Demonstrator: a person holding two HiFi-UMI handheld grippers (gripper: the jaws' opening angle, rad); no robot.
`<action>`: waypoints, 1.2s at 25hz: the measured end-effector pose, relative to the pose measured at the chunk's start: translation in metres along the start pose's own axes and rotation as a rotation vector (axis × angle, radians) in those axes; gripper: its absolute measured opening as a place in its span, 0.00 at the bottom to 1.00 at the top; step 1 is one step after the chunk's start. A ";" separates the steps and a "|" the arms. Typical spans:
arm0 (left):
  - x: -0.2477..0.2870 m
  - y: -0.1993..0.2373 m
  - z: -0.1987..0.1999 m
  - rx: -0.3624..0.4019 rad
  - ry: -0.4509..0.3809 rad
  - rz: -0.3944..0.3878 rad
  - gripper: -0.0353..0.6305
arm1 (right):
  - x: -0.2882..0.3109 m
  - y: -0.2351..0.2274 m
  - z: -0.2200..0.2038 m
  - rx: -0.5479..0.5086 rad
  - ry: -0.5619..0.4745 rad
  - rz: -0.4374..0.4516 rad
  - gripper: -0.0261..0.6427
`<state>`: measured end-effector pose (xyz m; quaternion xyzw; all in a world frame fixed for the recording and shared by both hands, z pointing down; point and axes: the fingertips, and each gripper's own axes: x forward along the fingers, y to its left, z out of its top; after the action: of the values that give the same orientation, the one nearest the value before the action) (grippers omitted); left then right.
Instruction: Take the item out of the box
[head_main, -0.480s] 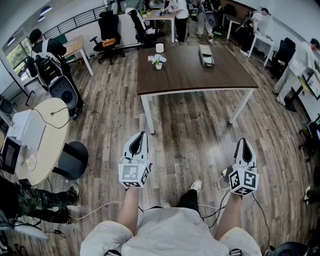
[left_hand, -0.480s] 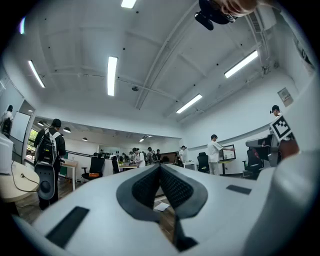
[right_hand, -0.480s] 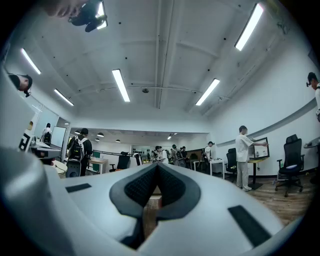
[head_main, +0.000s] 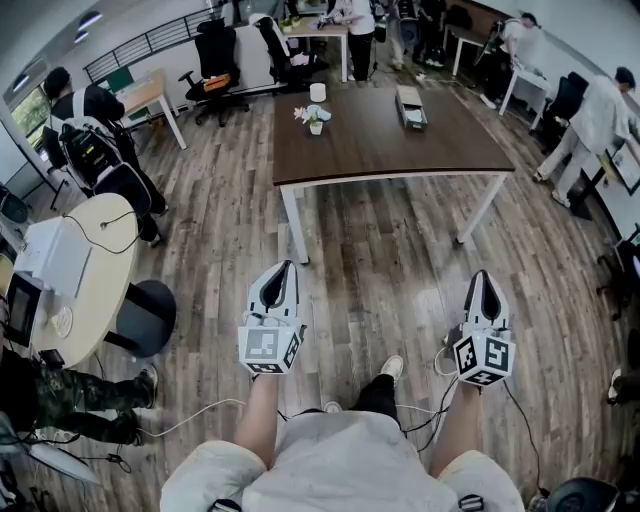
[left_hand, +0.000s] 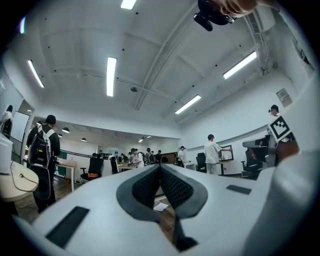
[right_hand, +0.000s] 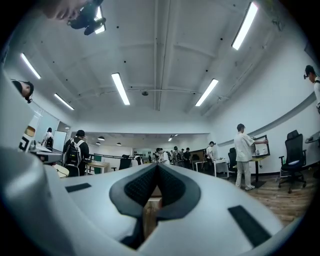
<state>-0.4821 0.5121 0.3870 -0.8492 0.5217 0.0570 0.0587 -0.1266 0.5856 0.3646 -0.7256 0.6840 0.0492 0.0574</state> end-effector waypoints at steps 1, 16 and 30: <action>0.000 -0.001 -0.001 -0.001 0.002 -0.003 0.06 | -0.001 0.000 -0.001 0.001 0.003 0.001 0.04; 0.010 -0.016 -0.016 0.007 0.035 -0.018 0.06 | 0.006 -0.004 -0.013 0.020 0.001 0.029 0.46; 0.100 -0.072 -0.073 -0.003 0.119 -0.085 0.06 | 0.042 -0.077 -0.070 0.061 0.104 -0.040 0.46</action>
<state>-0.3702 0.4446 0.4458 -0.8726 0.4876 0.0046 0.0285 -0.0474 0.5376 0.4288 -0.7386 0.6726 -0.0103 0.0449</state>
